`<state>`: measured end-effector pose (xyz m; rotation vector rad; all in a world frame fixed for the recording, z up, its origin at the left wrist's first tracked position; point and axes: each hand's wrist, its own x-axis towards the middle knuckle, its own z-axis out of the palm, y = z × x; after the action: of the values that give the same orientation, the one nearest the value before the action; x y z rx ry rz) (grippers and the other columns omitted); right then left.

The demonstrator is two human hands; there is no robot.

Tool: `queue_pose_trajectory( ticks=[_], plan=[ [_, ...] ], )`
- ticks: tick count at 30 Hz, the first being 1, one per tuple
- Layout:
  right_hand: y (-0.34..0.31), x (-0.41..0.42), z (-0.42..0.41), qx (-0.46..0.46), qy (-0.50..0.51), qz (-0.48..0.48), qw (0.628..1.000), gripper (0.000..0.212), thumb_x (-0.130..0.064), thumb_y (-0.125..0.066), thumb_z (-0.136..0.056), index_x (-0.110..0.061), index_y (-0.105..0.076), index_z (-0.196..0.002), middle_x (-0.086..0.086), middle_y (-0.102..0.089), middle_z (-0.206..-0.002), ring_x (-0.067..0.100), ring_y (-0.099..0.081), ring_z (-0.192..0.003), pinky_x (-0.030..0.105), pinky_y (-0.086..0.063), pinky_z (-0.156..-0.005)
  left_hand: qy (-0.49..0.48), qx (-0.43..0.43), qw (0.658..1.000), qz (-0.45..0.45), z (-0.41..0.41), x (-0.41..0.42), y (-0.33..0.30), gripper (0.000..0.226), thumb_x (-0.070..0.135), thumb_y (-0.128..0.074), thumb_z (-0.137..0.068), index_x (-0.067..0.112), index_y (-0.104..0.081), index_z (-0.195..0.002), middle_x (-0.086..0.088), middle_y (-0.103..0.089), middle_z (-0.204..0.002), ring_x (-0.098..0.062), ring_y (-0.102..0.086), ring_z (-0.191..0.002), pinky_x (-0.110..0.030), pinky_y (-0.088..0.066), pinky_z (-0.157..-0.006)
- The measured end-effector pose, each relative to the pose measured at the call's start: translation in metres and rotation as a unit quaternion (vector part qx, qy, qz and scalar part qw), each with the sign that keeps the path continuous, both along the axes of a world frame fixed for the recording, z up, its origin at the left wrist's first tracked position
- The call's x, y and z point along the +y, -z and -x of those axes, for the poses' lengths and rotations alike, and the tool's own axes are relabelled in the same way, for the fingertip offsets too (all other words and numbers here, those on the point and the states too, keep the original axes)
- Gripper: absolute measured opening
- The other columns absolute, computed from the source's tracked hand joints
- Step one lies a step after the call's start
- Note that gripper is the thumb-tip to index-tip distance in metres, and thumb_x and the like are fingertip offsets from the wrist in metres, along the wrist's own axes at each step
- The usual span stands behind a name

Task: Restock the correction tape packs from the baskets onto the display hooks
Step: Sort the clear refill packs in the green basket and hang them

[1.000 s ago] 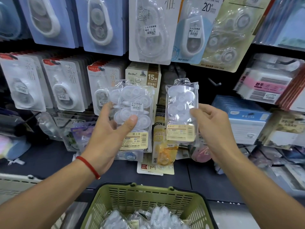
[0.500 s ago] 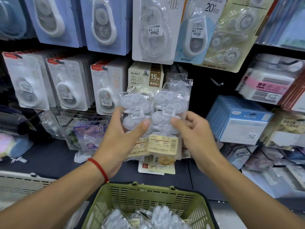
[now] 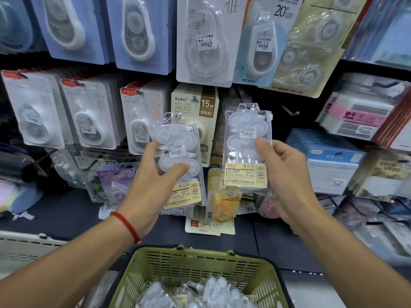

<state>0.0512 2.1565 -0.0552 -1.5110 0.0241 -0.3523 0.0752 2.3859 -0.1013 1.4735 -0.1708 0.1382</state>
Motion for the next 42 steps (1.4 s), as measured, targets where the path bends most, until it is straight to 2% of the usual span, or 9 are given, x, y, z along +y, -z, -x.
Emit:
queue_pose_trajectory(
  ticks=[3,7,12,19,24,29,35,39,42],
  plan=[
    [0.003,-0.004,-0.003,0.002,0.025,0.039,0.999,0.023,-0.039,-0.064,-0.104,-0.019,-0.076,-0.099,-0.006,-0.081,-0.090,0.008,-0.077,-0.083,0.029,-0.063,-0.068,-0.004,0.000,1.000,-0.001,-0.001,0.002,0.000,0.049,0.009,-0.067,-0.094,0.043,-0.057,-0.127,0.012,-0.076,-0.119,-0.011,-0.073,-0.110,-0.038,-0.055,-0.096],
    [0.007,-0.007,-0.004,0.001,0.130,0.257,0.958,0.031,-0.042,-0.064,-0.102,-0.032,-0.059,-0.131,-0.019,-0.065,-0.120,-0.002,-0.062,-0.109,0.020,-0.048,-0.092,0.000,-0.002,1.000,-0.014,0.002,0.000,-0.003,0.050,0.009,-0.063,-0.092,0.037,-0.054,-0.132,0.006,-0.074,-0.122,-0.018,-0.070,-0.116,-0.050,-0.051,-0.108],
    [0.014,0.017,0.006,0.016,-0.046,0.294,0.955,0.028,-0.053,-0.070,-0.091,-0.034,-0.072,-0.113,-0.020,-0.074,-0.104,-0.006,-0.067,-0.098,0.023,-0.055,-0.088,0.080,-0.027,0.996,-0.022,0.011,-0.010,-0.004,0.046,0.011,-0.074,-0.090,0.030,-0.057,-0.129,-0.003,-0.076,-0.120,-0.026,-0.072,-0.114,-0.044,-0.059,-0.100],
    [0.009,0.023,0.007,0.005,0.021,0.140,0.990,0.017,-0.034,-0.066,-0.103,-0.018,-0.071,-0.097,0.010,-0.078,-0.095,0.036,-0.074,-0.092,0.060,-0.059,-0.086,0.087,-0.026,0.995,-0.051,0.011,-0.016,-0.002,0.056,0.002,-0.077,-0.090,0.033,-0.056,-0.133,-0.001,-0.077,-0.099,-0.026,-0.077,-0.095,-0.037,-0.065,-0.082],
    [0.001,0.007,0.003,0.011,0.062,0.099,0.993,0.022,-0.036,-0.062,-0.106,-0.019,-0.074,-0.098,0.003,-0.078,-0.085,0.013,-0.070,-0.071,0.022,-0.054,-0.060,0.135,-0.023,0.989,-0.055,0.016,-0.021,-0.002,0.065,-0.010,-0.070,-0.092,0.034,-0.056,-0.139,-0.014,-0.073,-0.112,-0.034,-0.077,-0.093,-0.044,-0.065,-0.084],
    [0.000,0.005,0.001,0.000,0.080,0.060,0.995,0.022,-0.033,-0.065,-0.104,-0.018,-0.077,-0.093,0.004,-0.073,-0.079,0.009,-0.060,-0.069,0.016,-0.051,-0.059,0.139,-0.032,0.988,-0.053,0.020,-0.028,-0.007,0.065,-0.008,-0.071,-0.093,0.036,-0.058,-0.138,-0.015,-0.071,-0.121,-0.035,-0.076,-0.095,-0.043,-0.064,-0.087],
    [-0.003,0.001,0.001,-0.015,0.069,0.048,0.996,0.021,-0.036,-0.068,-0.102,-0.019,-0.079,-0.099,0.000,-0.082,-0.092,0.017,-0.078,-0.091,0.028,-0.062,-0.075,0.150,-0.059,0.986,-0.046,0.021,-0.028,-0.007,0.058,0.008,-0.077,-0.092,0.037,-0.059,-0.139,-0.001,-0.075,-0.120,-0.033,-0.073,-0.103,-0.043,-0.064,-0.087],
    [0.008,-0.009,-0.008,-0.021,0.116,0.232,0.966,0.025,-0.045,-0.067,-0.100,-0.025,-0.073,-0.113,-0.011,-0.077,-0.101,0.000,-0.072,-0.093,0.026,-0.059,-0.084,0.130,-0.088,0.961,-0.227,0.012,-0.021,-0.004,0.066,0.037,-0.072,-0.088,0.046,-0.049,-0.149,0.016,-0.070,-0.132,-0.005,-0.064,-0.123,-0.039,-0.055,-0.105],
    [0.027,-0.018,-0.014,-0.074,0.145,0.478,0.863,0.047,-0.033,-0.066,-0.102,-0.016,-0.055,-0.145,0.000,-0.060,-0.135,0.014,-0.059,-0.121,0.032,-0.049,-0.103,0.028,-0.185,0.892,-0.412,0.000,-0.011,0.002,0.067,0.029,-0.072,-0.091,0.036,-0.048,-0.153,0.013,-0.060,-0.145,-0.008,-0.052,-0.138,-0.034,-0.043,-0.116]
  ],
)
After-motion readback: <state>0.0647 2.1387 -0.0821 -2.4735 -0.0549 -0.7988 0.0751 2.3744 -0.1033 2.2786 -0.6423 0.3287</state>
